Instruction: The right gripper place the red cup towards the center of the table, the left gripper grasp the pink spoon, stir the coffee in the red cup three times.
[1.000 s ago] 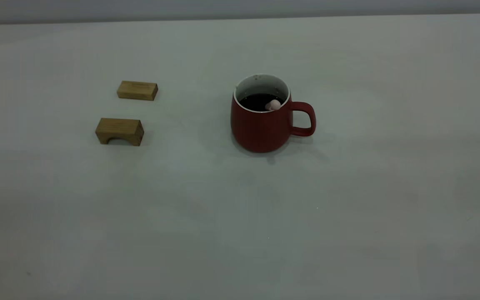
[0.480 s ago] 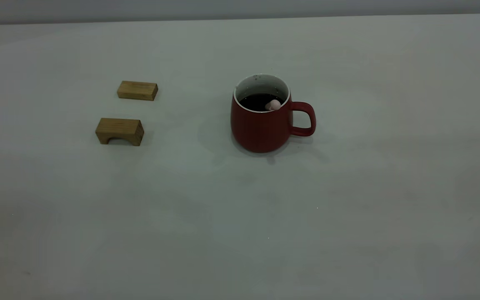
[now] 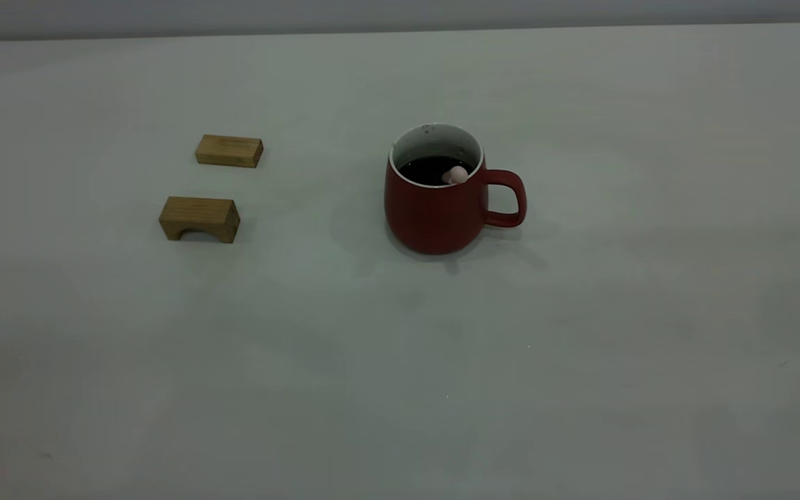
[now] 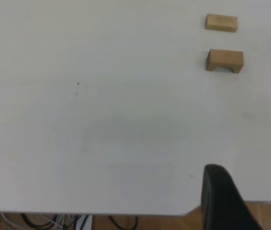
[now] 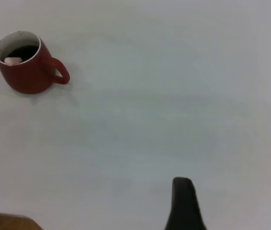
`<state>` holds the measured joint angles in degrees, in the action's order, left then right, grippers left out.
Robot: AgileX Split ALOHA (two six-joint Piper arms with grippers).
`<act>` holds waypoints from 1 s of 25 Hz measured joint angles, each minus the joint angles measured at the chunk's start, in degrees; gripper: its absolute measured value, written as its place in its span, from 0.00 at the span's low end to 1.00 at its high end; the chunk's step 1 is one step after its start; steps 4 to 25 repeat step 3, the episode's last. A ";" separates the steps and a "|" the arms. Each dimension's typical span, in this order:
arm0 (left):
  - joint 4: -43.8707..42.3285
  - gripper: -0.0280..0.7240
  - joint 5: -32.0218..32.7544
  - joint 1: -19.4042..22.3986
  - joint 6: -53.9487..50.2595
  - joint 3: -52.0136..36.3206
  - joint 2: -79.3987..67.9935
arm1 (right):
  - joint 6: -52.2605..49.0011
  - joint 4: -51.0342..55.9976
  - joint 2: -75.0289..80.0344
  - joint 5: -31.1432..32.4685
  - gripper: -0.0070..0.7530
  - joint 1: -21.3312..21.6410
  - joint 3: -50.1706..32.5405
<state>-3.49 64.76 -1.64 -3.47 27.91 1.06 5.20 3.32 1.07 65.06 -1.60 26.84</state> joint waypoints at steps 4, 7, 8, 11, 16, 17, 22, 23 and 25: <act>0.00 0.49 0.00 0.00 0.00 0.00 0.00 | 0.00 0.00 0.00 0.00 0.78 0.00 0.00; 0.00 0.49 0.00 0.00 0.00 0.00 0.00 | 0.00 0.00 0.00 0.00 0.78 0.00 0.00; 0.00 0.49 0.00 0.00 0.00 0.00 0.00 | 0.00 0.00 0.00 0.00 0.78 0.00 0.00; 0.00 0.49 0.00 0.00 0.00 0.00 0.00 | 0.00 0.00 0.00 0.00 0.78 0.00 0.00; 0.00 0.49 0.00 0.00 0.00 0.00 0.00 | 0.00 0.00 0.00 0.00 0.78 0.00 0.00; 0.00 0.49 0.00 0.00 0.00 0.00 0.00 | 0.00 0.00 0.00 0.00 0.78 0.00 0.00; 0.00 0.49 0.00 0.00 0.00 0.00 0.00 | 0.00 0.00 0.00 0.00 0.78 0.00 0.00; 0.00 0.49 0.00 0.00 0.00 0.00 0.00 | 0.00 0.00 0.00 0.00 0.78 0.00 0.00; 0.00 0.49 0.00 0.00 0.00 0.00 0.00 | 0.00 0.00 0.00 0.00 0.78 0.00 0.00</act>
